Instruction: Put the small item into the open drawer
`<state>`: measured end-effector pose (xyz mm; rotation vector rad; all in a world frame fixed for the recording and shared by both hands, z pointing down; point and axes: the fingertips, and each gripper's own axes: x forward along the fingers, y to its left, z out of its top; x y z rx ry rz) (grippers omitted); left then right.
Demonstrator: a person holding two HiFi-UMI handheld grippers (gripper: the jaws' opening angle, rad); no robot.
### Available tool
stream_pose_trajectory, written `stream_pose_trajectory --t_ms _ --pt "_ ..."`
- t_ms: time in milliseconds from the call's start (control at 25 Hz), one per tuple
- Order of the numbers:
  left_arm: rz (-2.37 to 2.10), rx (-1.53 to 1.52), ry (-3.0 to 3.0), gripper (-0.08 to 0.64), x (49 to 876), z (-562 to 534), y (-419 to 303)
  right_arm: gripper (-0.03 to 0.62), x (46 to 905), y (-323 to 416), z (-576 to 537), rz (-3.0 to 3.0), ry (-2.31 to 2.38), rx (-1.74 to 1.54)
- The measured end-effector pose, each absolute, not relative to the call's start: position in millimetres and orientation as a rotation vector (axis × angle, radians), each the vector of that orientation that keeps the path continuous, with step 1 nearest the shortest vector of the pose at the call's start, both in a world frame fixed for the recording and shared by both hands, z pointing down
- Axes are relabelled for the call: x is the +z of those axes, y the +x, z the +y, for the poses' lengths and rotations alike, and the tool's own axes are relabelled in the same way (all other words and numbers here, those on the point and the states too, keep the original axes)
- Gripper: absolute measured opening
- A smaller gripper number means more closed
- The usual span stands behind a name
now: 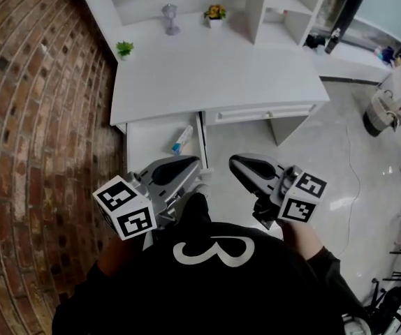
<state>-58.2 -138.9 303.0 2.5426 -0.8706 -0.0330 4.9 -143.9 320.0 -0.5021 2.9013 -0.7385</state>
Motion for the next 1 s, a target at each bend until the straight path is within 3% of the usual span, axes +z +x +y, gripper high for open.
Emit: stream_pose_trajectory --t_ms 1000 --pt "-0.925 0.050 2.583 0.003 298 -168 -64 0.009 306 -1 -170 2.921 -0.544 -0.627"
